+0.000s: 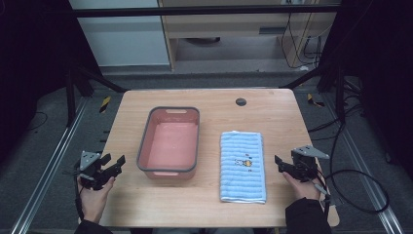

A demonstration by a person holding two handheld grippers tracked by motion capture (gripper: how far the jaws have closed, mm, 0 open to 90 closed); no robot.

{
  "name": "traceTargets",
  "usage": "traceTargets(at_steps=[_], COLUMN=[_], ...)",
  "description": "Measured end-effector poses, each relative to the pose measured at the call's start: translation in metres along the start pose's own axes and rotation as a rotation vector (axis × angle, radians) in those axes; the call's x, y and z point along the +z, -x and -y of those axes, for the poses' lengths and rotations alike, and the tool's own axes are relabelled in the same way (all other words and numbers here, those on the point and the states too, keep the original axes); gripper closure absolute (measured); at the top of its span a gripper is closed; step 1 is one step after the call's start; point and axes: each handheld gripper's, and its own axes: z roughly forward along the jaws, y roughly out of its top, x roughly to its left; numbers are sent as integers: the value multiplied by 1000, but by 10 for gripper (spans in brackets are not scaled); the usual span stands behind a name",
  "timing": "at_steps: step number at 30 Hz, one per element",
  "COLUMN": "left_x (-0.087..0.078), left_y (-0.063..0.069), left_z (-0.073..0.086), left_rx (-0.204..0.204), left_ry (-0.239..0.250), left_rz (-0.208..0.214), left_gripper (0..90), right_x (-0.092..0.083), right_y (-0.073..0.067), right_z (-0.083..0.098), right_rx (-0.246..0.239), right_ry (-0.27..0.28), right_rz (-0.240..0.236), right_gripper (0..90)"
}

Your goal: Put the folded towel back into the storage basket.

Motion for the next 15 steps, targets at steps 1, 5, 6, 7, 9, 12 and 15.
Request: traceTargets(at_steps=[1, 5, 6, 7, 9, 12, 15], left_x=[-2, -7, -9, -10, -10, -13, -15], left_y=[1, 3, 6, 8, 10, 18, 25], left_z=[-1, -5, -7, -8, -10, -14, -17], left_rx=[2, 7, 13, 13, 10, 28, 38], left_ry=[7, 27, 39, 38, 39, 31, 41], left_rz=[4, 16, 35, 42, 57, 72, 84], left_gripper=[395, 371, 362, 354, 346, 332, 325], right_x=[-1, -5, -9, -10, -12, -18, -23], right_y=[-1, -3, -4, -4, -5, -7, -9], right_z=[-1, -4, -6, -7, -8, -13, -17], right_rx=[-6, -4, -10, -11, -6, -9, -13], right_ry=[7, 34, 55, 59, 63, 101, 129], right_rz=[1, -7, -8, -5, -6, -14, -28], right_gripper=[320, 317, 316, 317, 318, 331, 343])
